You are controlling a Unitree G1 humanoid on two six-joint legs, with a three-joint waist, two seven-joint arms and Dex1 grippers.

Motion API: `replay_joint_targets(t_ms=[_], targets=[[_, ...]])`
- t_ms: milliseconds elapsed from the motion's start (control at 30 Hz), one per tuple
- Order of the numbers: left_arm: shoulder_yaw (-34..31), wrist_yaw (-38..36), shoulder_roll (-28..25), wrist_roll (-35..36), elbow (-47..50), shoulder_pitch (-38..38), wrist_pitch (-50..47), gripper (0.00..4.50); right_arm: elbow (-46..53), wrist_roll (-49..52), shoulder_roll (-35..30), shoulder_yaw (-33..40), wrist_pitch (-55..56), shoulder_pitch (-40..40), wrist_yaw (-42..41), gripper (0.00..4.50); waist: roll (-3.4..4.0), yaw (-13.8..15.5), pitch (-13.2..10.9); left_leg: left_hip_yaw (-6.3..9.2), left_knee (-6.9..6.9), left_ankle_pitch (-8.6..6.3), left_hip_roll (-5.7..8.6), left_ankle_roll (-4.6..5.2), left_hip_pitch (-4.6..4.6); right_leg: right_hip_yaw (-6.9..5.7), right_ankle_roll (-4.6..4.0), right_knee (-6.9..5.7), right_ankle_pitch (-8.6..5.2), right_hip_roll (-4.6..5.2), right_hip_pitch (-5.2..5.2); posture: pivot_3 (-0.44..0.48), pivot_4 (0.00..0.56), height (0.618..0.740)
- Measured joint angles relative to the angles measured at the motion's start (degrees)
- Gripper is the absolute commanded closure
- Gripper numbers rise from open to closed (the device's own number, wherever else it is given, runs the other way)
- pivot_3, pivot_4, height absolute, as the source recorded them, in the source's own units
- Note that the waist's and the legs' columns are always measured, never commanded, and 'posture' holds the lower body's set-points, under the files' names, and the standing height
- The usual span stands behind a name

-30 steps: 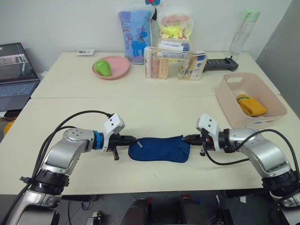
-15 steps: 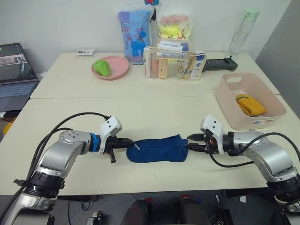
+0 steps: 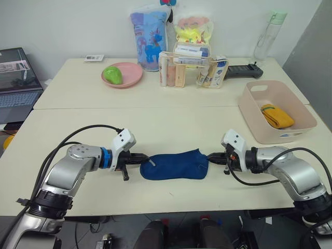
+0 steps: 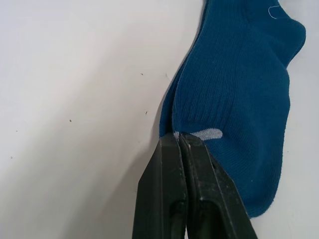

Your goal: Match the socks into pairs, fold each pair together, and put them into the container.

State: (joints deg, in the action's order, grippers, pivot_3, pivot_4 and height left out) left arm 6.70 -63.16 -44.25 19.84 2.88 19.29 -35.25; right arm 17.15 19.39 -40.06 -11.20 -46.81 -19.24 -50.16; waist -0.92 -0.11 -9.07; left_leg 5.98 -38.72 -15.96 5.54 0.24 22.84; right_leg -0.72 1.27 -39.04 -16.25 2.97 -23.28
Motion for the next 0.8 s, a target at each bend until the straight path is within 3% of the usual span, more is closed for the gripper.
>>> replay_joint_targets(t_ms=[267, 300, 400, 633, 800], targets=[[0.0, 0.0, 0.0, -0.6, 0.0, -0.3, 0.8, 4.5, -0.9, -0.3, 0.1, -0.9, 0.2, 0.2, 0.2, 4.46, 0.0, 0.0, 0.0, 0.0, 0.0, 0.0, 0.0, 0.0, 0.0, 0.0, 0.0, 0.0, 0.0, 0.0, 0.0, 0.0, 0.15, 0.74], [0.0, 0.0, 0.0, -0.7, 0.0, -0.3, 0.9, 4.5, -0.9, -0.2, 0.1, -0.9, 0.2, 0.2, 0.2, 4.26, 0.0, 0.0, 0.0, 0.0, 0.0, 0.0, 0.0, 0.0, 0.0, 0.0, 0.0, 0.0, 0.0, 0.0, 0.0, 0.0, 0.15, 0.74], [0.0, 0.0, 0.0, -0.8, 0.0, -0.3, 1.1, 3.9, -0.9, 0.0, 0.0, -0.8, 0.0, 0.2, 0.1, 3.48, 0.0, 0.0, 0.0, 0.0, 0.0, 0.0, 0.0, 0.0, 0.0, 0.0, 0.0, 0.0, 0.0, 0.0, 0.0, 0.0, 0.15, 0.74], [-1.1, 0.6, 0.0, -0.6, -0.5, -0.2, 2.0, 1.69, 1.0, 3.3, -2.4, 2.9, -0.1, 0.4, -2.4, 1.03, 0.0, 0.0, 0.0, 0.0, 0.0, 0.0, 0.0, 0.0, 0.0, 0.0, 0.0, 0.0, 0.0, 0.0, 0.0, 0.0, 0.15, 0.74], [-7.4, 0.9, 1.6, 4.5, 2.0, 1.0, 3.0, 1.69, 4.1, 6.5, -0.4, 5.9, 2.7, -0.5, -3.3, 1.03, -0.01, 0.0, 0.0, 0.01, -0.01, 0.0, -0.01, 0.0, -0.01, -0.01, 0.0, 0.01, 0.0, 0.0, 0.03, 0.0, 0.15, 0.74]])
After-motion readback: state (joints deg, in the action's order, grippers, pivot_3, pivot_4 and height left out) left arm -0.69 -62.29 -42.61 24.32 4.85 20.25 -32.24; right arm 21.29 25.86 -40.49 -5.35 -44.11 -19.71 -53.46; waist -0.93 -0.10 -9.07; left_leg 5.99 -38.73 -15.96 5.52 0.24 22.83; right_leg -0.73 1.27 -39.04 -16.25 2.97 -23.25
